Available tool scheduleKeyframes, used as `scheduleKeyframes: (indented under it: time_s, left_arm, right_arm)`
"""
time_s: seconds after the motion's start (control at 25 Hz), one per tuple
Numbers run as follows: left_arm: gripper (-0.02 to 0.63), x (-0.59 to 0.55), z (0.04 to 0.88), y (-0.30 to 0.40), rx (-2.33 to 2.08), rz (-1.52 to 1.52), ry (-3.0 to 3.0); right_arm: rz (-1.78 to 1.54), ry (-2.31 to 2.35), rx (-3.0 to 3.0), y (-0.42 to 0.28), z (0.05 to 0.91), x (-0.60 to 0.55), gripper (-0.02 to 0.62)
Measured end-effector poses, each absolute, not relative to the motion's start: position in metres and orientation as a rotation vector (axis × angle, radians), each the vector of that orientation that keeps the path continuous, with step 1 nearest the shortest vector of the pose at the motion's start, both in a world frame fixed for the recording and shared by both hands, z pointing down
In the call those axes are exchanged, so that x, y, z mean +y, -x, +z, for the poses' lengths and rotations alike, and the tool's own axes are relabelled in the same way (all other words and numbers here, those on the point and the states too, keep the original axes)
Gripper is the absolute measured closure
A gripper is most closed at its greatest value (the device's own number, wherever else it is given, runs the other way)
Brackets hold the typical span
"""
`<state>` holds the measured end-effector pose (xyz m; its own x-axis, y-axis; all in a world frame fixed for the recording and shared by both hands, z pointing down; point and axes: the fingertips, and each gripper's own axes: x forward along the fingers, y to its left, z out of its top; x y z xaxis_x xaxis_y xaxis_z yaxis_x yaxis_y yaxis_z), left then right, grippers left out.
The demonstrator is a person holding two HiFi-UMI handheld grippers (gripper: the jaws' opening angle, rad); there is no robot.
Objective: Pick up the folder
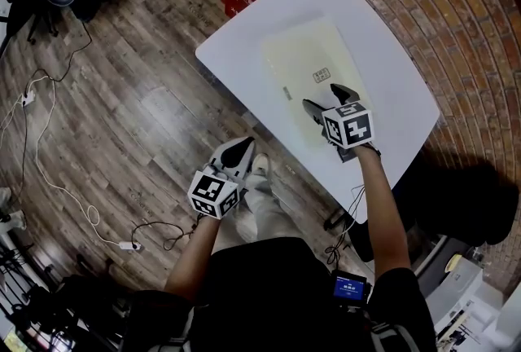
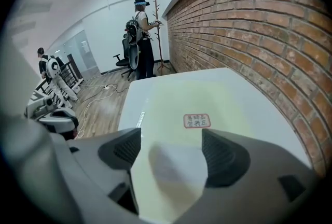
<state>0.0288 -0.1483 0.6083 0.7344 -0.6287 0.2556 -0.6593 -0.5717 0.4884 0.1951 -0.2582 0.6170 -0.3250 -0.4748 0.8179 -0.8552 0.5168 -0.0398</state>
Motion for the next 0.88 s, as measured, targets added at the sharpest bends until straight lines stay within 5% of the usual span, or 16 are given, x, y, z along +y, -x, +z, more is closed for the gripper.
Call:
scheduleKeyframes:
  time_s: [0.88]
  left_arm:
    - [0.586, -0.153, 0.629, -0.019, -0.975, 0.062, -2.268]
  right_arm:
    - [0.691, -1.076, -1.898, -0.216, 0.641, -0.272, 0.258]
